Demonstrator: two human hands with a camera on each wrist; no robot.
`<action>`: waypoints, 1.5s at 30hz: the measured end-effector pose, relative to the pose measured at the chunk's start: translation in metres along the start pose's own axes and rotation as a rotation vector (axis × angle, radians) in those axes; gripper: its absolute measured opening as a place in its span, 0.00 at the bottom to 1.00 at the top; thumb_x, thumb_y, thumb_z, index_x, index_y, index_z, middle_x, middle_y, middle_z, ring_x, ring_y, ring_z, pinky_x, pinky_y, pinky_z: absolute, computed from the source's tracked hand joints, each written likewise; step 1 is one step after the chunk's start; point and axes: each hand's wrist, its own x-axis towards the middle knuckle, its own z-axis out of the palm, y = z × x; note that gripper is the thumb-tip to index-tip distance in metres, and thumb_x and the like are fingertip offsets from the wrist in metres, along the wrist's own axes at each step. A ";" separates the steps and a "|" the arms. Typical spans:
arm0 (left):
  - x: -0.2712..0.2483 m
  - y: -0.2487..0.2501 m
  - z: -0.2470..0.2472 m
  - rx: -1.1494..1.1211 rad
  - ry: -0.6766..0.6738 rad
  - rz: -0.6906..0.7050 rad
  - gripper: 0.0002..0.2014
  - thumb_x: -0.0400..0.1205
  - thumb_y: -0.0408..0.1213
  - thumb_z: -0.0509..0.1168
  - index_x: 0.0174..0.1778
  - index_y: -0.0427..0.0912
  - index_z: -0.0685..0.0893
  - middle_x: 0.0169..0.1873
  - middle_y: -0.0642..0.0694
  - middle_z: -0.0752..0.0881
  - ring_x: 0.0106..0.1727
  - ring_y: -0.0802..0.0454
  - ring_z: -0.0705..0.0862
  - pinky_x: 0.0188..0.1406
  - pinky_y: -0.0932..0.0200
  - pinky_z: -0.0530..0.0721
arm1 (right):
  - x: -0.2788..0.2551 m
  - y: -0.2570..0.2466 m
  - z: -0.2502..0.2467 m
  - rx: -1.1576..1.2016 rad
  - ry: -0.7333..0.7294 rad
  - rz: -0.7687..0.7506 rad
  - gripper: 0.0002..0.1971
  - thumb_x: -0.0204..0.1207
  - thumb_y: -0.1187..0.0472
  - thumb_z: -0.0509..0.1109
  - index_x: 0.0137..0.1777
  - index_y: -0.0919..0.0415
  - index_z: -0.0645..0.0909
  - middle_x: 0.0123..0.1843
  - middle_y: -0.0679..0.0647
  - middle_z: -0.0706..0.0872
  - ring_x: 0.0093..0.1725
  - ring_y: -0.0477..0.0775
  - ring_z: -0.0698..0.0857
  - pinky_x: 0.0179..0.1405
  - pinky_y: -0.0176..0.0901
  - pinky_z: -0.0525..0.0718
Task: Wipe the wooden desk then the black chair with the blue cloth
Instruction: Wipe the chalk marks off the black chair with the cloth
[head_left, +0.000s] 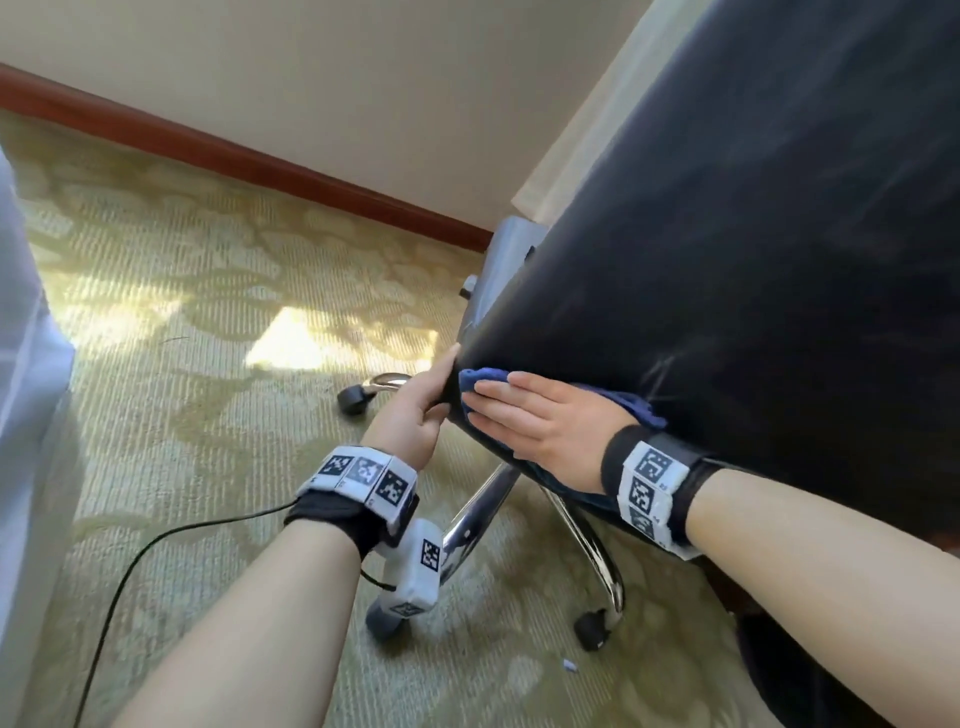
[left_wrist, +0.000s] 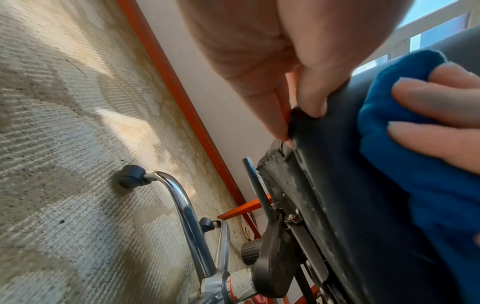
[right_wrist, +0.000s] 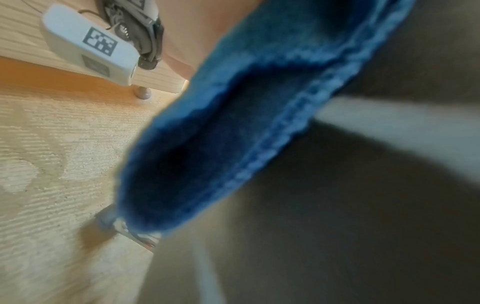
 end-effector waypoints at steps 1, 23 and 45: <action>-0.001 0.003 -0.002 0.018 -0.009 -0.006 0.34 0.83 0.25 0.58 0.82 0.55 0.58 0.72 0.52 0.74 0.74 0.58 0.71 0.74 0.63 0.66 | -0.001 0.001 -0.001 0.001 -0.020 -0.045 0.29 0.71 0.60 0.65 0.75 0.63 0.71 0.77 0.56 0.71 0.78 0.55 0.68 0.79 0.50 0.46; 0.002 0.024 0.003 0.121 0.143 -0.141 0.35 0.85 0.24 0.51 0.83 0.56 0.46 0.75 0.47 0.70 0.70 0.51 0.74 0.56 0.69 0.68 | -0.042 0.038 -0.015 -0.025 -0.005 0.206 0.26 0.77 0.66 0.49 0.76 0.65 0.61 0.77 0.62 0.69 0.77 0.61 0.59 0.79 0.52 0.42; 0.000 0.039 0.039 0.306 0.159 -0.005 0.36 0.85 0.32 0.57 0.83 0.47 0.42 0.80 0.36 0.33 0.81 0.35 0.34 0.79 0.48 0.38 | -0.047 -0.029 0.021 0.023 0.016 0.310 0.26 0.76 0.61 0.53 0.74 0.64 0.63 0.76 0.61 0.71 0.77 0.64 0.60 0.79 0.53 0.41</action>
